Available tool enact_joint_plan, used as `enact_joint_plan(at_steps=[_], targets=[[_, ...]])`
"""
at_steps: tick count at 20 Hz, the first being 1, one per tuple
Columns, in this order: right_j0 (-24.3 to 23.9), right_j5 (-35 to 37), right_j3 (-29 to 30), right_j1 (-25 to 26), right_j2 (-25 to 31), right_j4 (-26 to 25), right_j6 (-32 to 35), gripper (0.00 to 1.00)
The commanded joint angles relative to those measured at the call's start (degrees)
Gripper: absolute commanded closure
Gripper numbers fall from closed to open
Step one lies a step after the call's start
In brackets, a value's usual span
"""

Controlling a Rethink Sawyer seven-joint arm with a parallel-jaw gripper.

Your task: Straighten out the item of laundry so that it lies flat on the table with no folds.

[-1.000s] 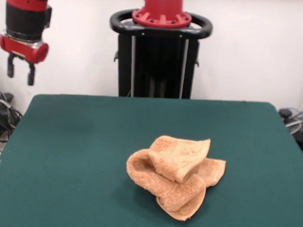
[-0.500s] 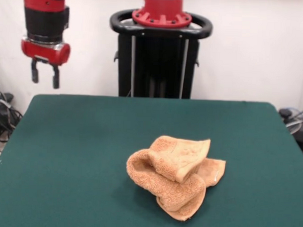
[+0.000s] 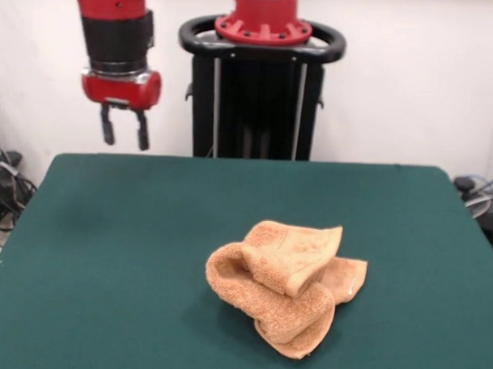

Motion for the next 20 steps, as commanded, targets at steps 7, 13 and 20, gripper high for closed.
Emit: enact_joint_plan(at_steps=[7,13,20], targets=[[17.79,-1.23,1.3,3.02,-6.93,1.64,14.06,0.0],[29.12,-7.35,-1.66,7.88,-17.15,0.65,18.84,0.0],[41.28,-13.36,-4.07,15.06,-23.73,8.08,23.52,0.0]])
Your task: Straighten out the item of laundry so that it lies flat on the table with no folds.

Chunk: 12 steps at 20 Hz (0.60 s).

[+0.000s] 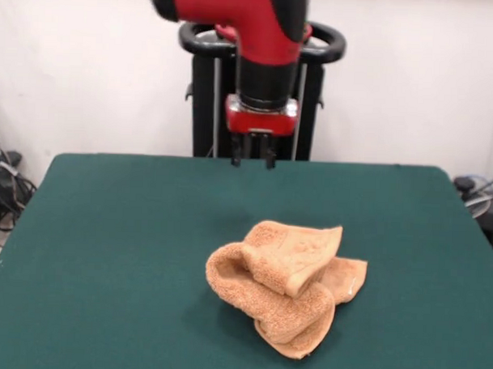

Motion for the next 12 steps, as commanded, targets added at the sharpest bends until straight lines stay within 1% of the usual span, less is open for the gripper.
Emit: enact_joint_plan(at_steps=[1,3,6,12], targets=[[8.16,-7.02,-4.83,8.53,-8.36,6.33,21.29,0.0],[10.31,-8.53,-5.21,10.29,-9.44,8.91,21.59,0.0],[12.27,-10.49,-5.38,12.34,-10.7,11.6,21.31,0.0],[11.41,-16.34,-3.62,14.47,-10.61,13.73,19.63,0.0]])
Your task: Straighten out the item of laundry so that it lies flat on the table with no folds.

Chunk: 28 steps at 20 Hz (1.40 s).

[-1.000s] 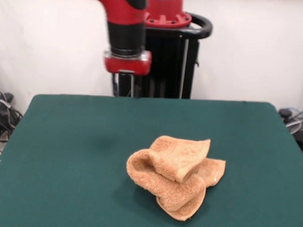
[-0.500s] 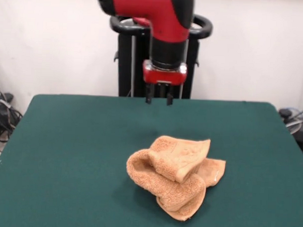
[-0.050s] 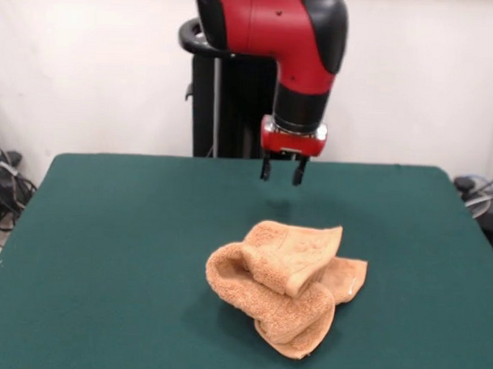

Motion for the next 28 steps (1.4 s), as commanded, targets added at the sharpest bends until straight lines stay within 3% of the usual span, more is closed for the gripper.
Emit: enact_joint_plan(at_steps=[1,7,22,28], targets=[[-0.08,-7.15,-3.1,4.88,-2.6,5.34,14.79,0.0],[-2.04,-8.14,-1.42,3.95,-0.33,5.95,13.33,0.0],[5.09,-5.73,-5.82,9.21,-5.33,9.18,11.71,0.0],[4.56,-1.16,-4.97,5.1,-3.15,9.5,9.9,0.0]])
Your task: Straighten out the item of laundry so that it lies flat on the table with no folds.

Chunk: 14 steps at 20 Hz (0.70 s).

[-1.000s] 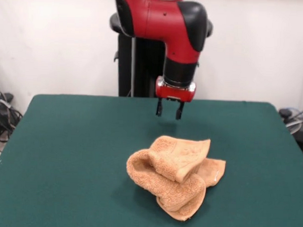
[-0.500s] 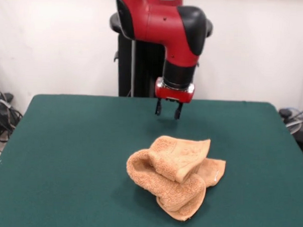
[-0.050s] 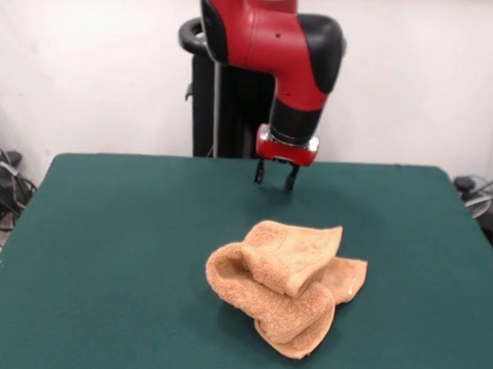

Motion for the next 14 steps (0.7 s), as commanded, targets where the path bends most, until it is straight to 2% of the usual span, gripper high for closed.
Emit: enact_joint_plan(at_steps=[1,7,14], targets=[[0.24,4.25,-5.02,-2.15,1.78,4.68,9.43,0.0],[-0.54,11.16,-10.17,-3.24,4.38,6.04,6.97,0.0],[2.63,15.3,-17.81,0.05,3.2,8.18,7.94,0.0]])
